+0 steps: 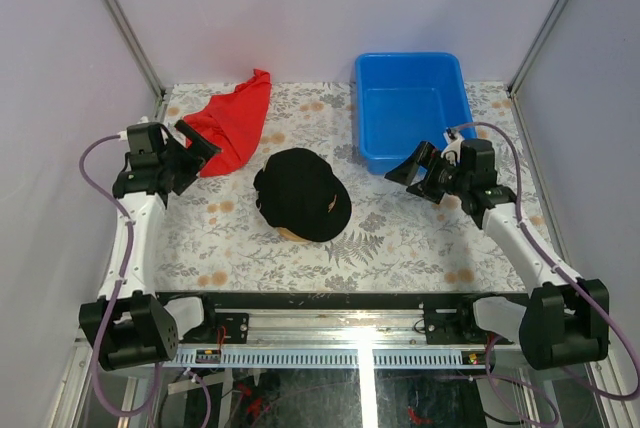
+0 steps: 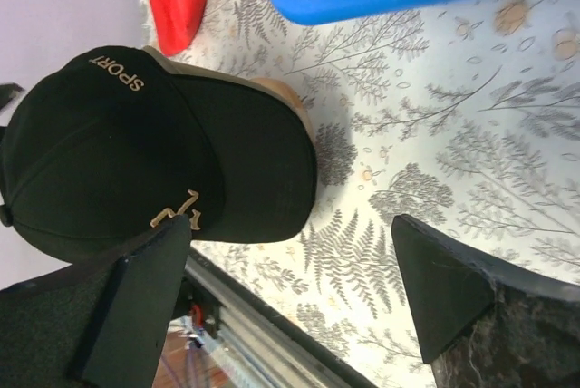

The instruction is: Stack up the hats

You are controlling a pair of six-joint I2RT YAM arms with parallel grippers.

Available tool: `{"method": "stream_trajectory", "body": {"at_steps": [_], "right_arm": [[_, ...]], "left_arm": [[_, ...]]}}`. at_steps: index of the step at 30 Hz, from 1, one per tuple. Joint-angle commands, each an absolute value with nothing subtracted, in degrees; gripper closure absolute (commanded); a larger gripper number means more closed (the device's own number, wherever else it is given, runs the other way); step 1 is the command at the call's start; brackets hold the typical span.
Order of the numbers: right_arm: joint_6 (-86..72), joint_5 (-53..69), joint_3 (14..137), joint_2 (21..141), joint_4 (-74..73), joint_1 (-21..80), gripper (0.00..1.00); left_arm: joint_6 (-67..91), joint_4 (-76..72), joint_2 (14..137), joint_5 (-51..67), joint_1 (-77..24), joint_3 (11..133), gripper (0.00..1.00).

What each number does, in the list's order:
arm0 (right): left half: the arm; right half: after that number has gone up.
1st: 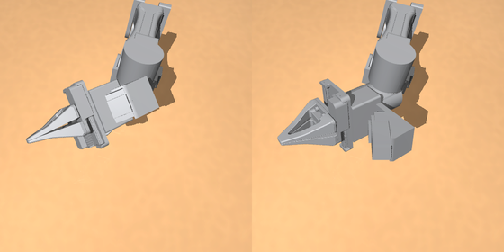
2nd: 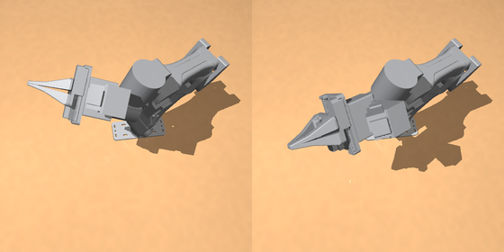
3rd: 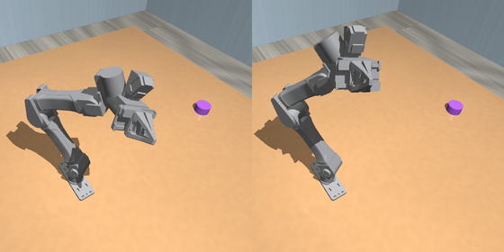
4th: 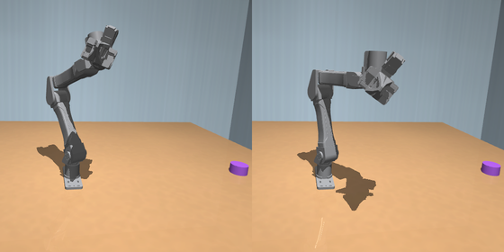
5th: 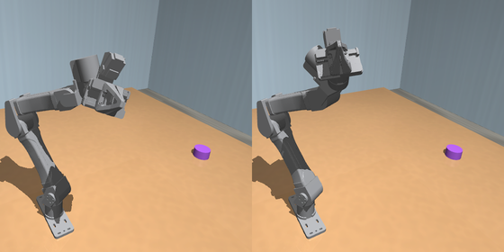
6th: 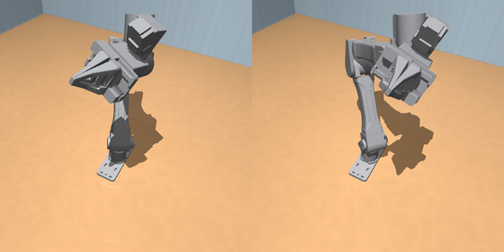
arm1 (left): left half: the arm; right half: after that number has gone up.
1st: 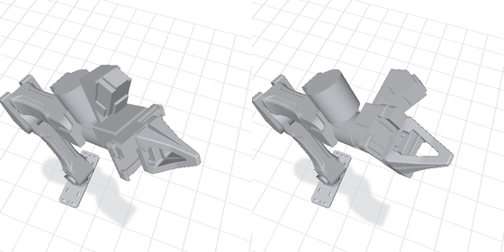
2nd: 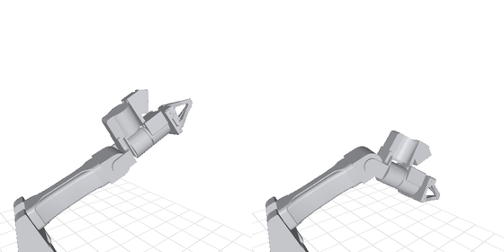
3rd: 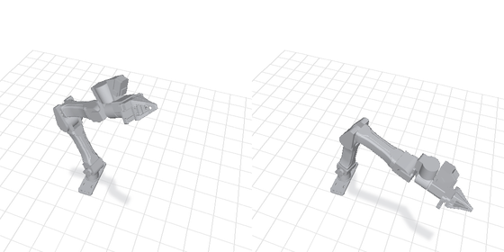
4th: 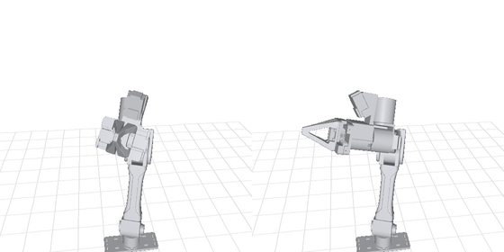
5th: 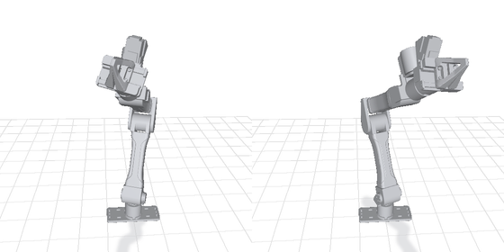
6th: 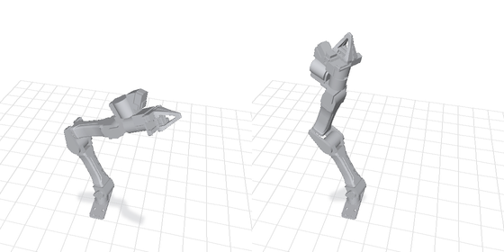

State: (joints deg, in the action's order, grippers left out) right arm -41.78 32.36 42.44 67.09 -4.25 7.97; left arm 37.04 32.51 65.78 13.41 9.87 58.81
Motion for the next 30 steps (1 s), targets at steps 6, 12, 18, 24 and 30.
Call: {"method": "stream_trajectory", "body": {"at_steps": [6, 12, 18, 24, 30], "right_arm": [[-26.4, 13.4, 54.6, 62.6, -29.5, 7.8, 0.01], [-23.2, 10.8, 51.8, 57.7, -32.6, 7.8, 0.01], [-22.4, 16.0, 50.2, 55.9, -32.3, 7.8, 0.01], [-21.4, 16.5, 50.8, 54.3, -33.3, 7.8, 0.01], [-20.7, 16.5, 50.0, 52.9, -33.9, 7.8, 0.01]], "left_arm": [[43.4, 31.5, 57.5, 0.5, 11.2, 60.8, 0.00], [39.2, 40.5, 60.4, -14.0, 11.2, 70.5, 0.00], [26.9, 24.7, 54.9, -8.6, 11.2, 53.7, 0.00], [25.4, 16.4, 48.5, -12.9, 11.1, 35.1, 0.00], [15.7, 1.6, 39.4, -4.6, 11.2, 20.8, 0.00]]}}
